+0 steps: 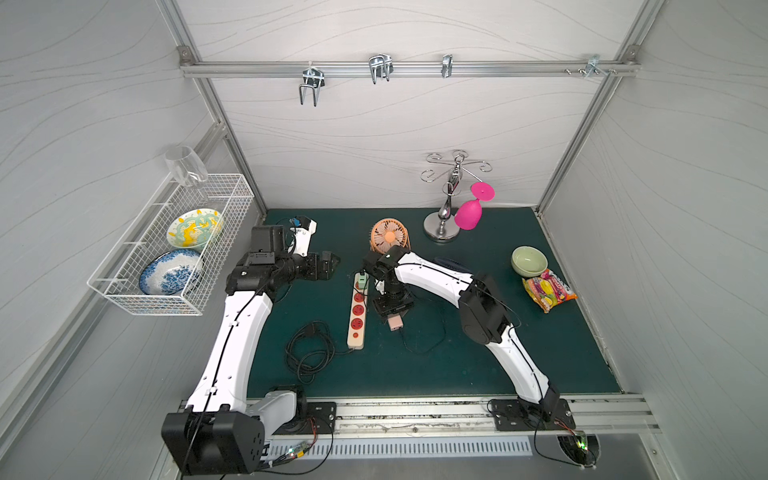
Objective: Plug the desk fan into the power strip
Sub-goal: Pick up the plug from the center of the board.
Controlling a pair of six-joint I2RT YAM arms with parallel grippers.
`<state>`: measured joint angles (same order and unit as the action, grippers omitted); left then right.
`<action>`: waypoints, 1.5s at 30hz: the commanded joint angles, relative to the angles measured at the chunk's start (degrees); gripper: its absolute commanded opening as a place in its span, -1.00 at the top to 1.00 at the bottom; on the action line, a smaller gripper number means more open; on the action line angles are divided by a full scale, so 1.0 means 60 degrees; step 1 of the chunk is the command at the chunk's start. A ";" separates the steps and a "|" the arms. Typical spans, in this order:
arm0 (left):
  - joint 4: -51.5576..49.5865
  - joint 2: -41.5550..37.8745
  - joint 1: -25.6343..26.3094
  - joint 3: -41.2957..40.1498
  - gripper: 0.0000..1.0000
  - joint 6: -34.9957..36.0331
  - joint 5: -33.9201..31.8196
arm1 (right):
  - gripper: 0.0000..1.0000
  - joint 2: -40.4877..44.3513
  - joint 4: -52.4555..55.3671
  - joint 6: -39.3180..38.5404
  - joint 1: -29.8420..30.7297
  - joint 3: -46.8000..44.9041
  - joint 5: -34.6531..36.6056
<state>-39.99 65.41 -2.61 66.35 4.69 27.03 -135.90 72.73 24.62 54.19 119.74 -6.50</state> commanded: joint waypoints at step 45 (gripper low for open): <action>0.0226 0.0010 0.0015 0.0274 -0.93 0.0634 -0.0163 | 0.35 0.1125 -0.0245 0.0660 -0.1110 -0.0485 -0.0202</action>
<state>-39.16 65.60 -2.68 65.54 5.80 27.46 -135.94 74.54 25.96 49.82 119.07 -6.87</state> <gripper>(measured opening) 0.963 0.465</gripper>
